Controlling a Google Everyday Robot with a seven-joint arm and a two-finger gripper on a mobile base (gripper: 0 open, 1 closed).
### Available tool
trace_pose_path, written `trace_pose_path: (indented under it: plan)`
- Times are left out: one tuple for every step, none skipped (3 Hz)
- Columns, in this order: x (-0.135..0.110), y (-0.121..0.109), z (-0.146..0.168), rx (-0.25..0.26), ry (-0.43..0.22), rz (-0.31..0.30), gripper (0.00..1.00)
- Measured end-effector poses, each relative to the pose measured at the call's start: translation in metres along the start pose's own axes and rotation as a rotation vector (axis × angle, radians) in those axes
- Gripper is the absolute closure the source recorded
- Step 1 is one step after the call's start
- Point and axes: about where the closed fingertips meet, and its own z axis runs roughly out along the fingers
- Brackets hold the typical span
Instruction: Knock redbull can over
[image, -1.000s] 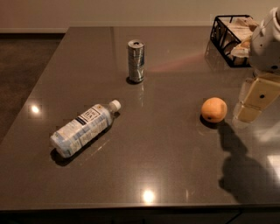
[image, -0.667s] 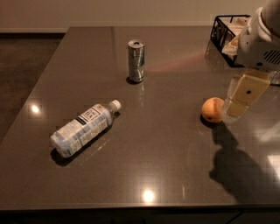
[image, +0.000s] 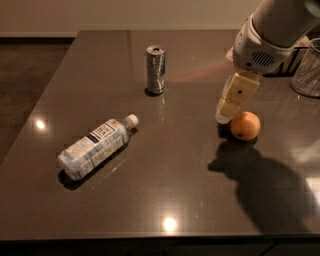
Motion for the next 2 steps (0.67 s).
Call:
trace_pose_path:
  plan:
    - [-0.027,-0.019,0.018,0.008,-0.061,0.020,0.00]
    - [-0.056,-0.043,0.034,0.022,-0.135,0.050,0.00]
